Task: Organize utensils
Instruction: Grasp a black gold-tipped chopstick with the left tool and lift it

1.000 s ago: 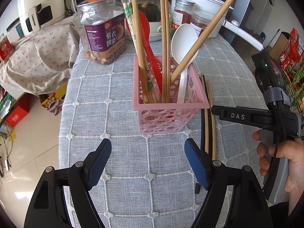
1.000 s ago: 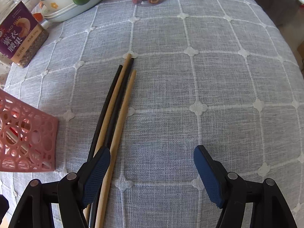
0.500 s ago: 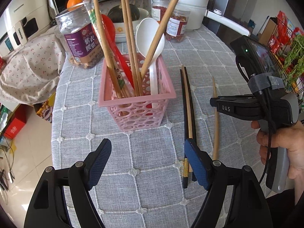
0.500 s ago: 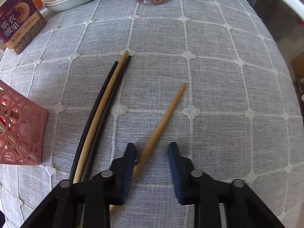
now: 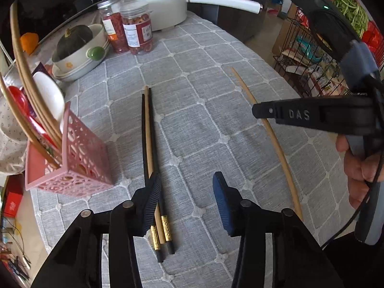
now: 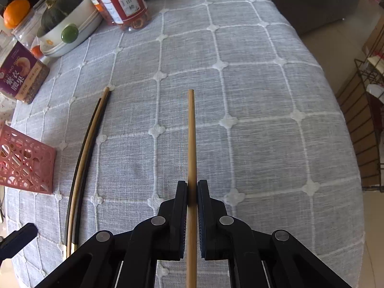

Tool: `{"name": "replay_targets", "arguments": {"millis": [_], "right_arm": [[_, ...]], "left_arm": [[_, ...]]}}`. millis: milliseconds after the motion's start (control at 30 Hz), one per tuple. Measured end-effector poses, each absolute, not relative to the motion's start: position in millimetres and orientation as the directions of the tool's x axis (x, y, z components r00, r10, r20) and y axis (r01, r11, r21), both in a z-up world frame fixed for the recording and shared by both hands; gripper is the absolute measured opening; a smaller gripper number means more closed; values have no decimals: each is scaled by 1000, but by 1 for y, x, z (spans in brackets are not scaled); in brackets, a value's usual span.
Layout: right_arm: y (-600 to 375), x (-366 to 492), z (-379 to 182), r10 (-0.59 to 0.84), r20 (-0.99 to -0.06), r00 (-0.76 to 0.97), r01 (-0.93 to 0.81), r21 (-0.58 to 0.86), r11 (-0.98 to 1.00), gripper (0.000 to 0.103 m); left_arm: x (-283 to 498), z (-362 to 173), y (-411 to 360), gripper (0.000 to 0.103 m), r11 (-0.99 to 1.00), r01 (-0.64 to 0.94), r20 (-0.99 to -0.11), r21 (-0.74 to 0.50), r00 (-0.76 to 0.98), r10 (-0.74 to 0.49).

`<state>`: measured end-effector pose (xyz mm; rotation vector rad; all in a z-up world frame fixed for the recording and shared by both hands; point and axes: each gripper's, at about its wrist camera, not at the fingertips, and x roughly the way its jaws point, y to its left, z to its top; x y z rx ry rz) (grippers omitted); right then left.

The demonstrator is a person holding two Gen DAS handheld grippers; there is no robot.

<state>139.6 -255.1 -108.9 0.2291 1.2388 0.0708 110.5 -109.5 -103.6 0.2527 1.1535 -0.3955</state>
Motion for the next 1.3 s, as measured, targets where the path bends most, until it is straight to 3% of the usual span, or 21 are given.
{"name": "replay_targets", "arguments": {"millis": [33, 300, 400, 633, 867, 1000, 1100, 1300], "right_arm": [[-259, 136, -107, 183, -926, 331, 69, 217, 974, 5], [-274, 132, -105, 221, -910, 349, 64, 259, 964, 5], [-278, 132, -103, 238, -904, 355, 63, 277, 959, 5], [-284, 131, -99, 265, -892, 367, 56, 305, 951, 5], [-289, 129, -99, 269, -890, 368, 65, 314, 947, 6], [-291, 128, -98, 268, -890, 370, 69, 314, 947, 6], [-291, 129, -98, 269, -889, 371, 68, 315, 947, 6], [-288, 123, -81, 279, -865, 416, 53, 329, 943, 6]], "left_arm": [[120, -105, -113, 33, 911, 412, -926, -8, 342, -163], [185, -134, -120, 17, 955, 291, -958, 53, 284, -33], [196, -145, -117, 17, 963, 255, -964, 88, 267, 18], [205, -154, -116, 16, 972, 229, -971, 52, 240, -4], [220, -165, -130, 17, 963, 242, -971, 118, 232, 61], [228, -165, -124, 16, 978, 198, -975, 62, 220, 18], [227, -164, -124, 7, 978, 203, -975, 49, 222, 3], [193, -150, -131, 6, 975, 212, -957, 75, 291, 10]]}}
